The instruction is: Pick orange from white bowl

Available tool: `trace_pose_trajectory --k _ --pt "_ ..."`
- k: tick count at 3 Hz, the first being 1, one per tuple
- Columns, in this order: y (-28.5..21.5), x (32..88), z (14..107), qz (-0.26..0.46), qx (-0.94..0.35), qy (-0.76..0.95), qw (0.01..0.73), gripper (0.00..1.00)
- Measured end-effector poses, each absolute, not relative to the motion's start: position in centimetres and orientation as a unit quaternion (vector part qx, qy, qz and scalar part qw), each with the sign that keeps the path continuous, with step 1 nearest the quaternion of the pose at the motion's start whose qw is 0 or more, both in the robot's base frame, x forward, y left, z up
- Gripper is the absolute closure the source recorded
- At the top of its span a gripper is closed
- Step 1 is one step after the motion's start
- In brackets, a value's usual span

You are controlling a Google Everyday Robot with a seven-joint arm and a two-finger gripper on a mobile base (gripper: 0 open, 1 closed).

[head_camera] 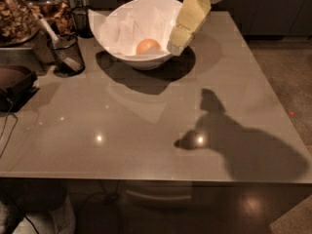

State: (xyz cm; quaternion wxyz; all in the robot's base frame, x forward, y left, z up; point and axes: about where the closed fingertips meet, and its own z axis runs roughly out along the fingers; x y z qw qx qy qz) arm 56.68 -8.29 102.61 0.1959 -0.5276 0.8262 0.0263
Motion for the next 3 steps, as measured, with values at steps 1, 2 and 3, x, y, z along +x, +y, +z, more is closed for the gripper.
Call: trace_pose_trajectory --k 1,2,3 --pt "-7.5 57.2 102.8 0.027 -0.53 0.822 0.208 0.0" --pt "-6.4 58.1 103.3 0.033 -0.535 0.81 0.235 0.0" --pt "-4.5 60.9 103.3 0.044 -0.531 0.812 0.238 0.0"
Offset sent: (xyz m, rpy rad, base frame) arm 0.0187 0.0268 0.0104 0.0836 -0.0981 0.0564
